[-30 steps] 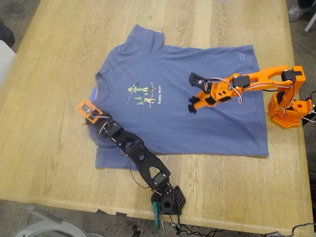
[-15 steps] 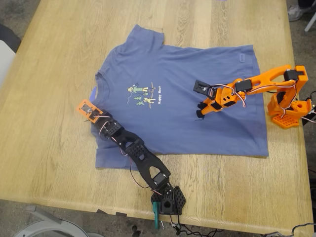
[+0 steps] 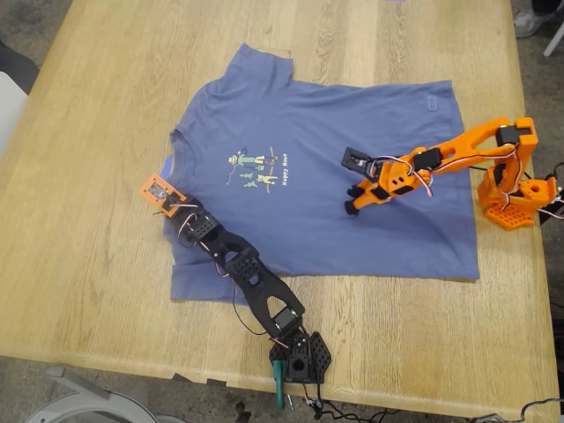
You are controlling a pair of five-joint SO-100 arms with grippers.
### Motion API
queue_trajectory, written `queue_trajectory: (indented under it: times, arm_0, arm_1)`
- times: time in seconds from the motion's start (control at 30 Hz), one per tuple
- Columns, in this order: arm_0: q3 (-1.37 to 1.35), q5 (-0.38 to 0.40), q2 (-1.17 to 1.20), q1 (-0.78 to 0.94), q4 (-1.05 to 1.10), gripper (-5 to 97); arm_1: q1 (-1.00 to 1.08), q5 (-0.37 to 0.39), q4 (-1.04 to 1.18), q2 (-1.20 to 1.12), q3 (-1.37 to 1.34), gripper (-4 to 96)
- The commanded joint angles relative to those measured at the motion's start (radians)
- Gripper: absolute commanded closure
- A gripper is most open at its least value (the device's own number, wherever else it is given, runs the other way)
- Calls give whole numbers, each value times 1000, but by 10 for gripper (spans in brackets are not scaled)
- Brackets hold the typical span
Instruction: Fold a T-shirt
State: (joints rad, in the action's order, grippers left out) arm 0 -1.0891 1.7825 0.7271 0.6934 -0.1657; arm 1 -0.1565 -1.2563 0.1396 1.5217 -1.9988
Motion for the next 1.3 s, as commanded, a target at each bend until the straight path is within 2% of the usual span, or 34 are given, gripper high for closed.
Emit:
queue_trajectory:
  times: [0.0,0.3,0.67,0.8,1.1,1.27]
  arm_0:
    - [32,12,95,-54,-18,918]
    - [25,12,92,-55,-18,918]
    - [20,14,160,-64,-77,918]
    - [3,14,201,-77,-94,918]
    - [-117,17,345,-101,-114,918]
    - [-265,20,476,-109,-109,918]
  arm_1:
    - [-11,6,-3,5,72,595]
    - [-26,5,12,-41,80,582]
    - [17,5,-5,-267,201,614]
    - [12,8,57,-368,319,622]
    - [8,14,319,-652,770,647]
    - [8,6,393,-715,877,731]
